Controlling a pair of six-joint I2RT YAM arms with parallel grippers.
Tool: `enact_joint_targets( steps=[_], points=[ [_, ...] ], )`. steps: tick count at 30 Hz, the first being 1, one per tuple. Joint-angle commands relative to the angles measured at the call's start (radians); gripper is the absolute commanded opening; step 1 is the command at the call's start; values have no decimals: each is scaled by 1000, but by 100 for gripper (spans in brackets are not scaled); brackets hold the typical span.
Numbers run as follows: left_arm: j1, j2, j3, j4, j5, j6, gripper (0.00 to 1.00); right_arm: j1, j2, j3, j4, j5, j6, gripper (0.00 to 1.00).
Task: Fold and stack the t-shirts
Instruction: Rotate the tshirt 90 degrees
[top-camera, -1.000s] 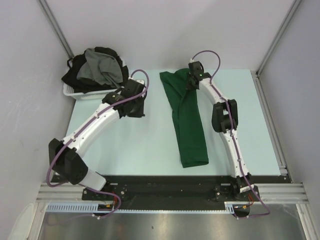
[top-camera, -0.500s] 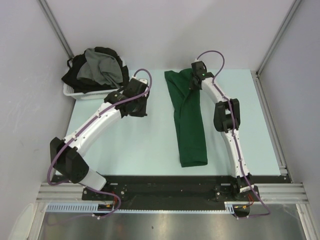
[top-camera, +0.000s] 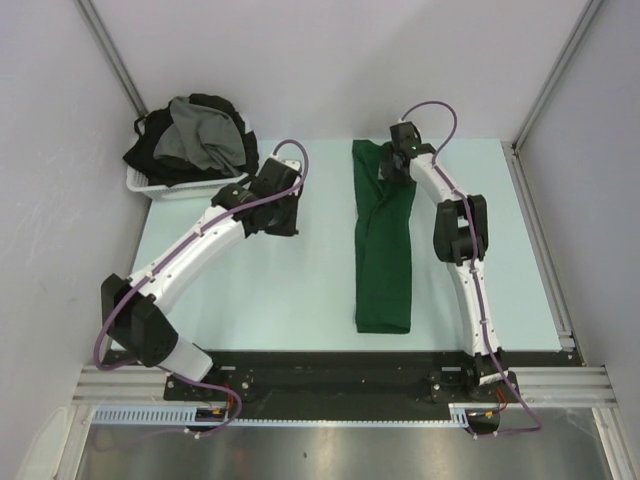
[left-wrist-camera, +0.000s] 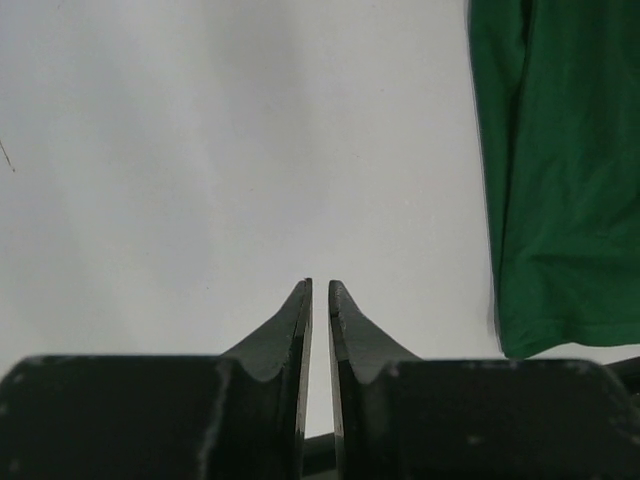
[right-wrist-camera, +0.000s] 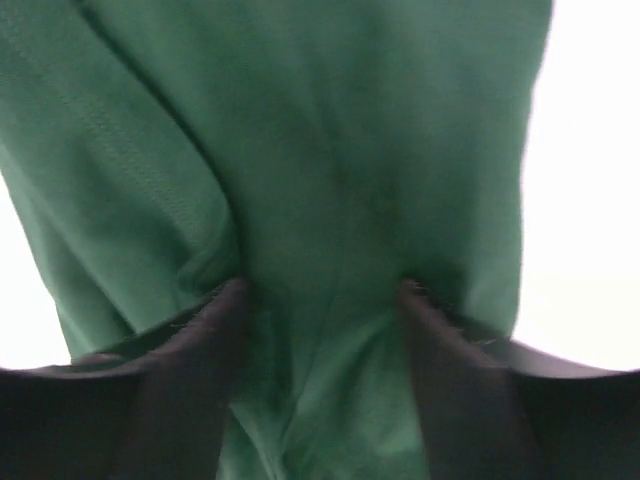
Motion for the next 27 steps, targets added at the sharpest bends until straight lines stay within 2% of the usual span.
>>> enact_joint_targets(
  steps=[1,6,11,14,17,18,20,21,23,24,27],
  points=[
    [-13,13,41,45,29,18,20,-40,-92,-43,-89,51,-56,72],
    [-16,40,82,52,45,29,24,-40,-207,-40,-58,31,-95,76],
    [-18,62,121,61,63,38,25,-48,-221,-30,-72,14,-92,79],
    [-22,74,130,65,71,44,25,-36,-267,-71,-97,-20,-76,75],
    [-24,86,118,87,81,43,25,-11,-377,-224,-59,-24,-70,61],
    [-24,92,113,107,83,41,25,-2,-402,-256,-51,-29,-61,49],
    [-24,129,122,124,92,37,25,12,-468,-338,-42,-30,-63,36],
    [-24,146,133,140,95,35,24,24,-485,-361,-40,-17,-63,19],
    [-25,206,182,143,97,34,24,29,-513,-407,-28,-24,-61,8],
    [-27,224,200,146,100,32,23,29,-514,-437,-23,-30,-55,0],
    [-33,299,295,137,104,44,23,47,-465,-414,-22,-50,-52,0]
  ],
)
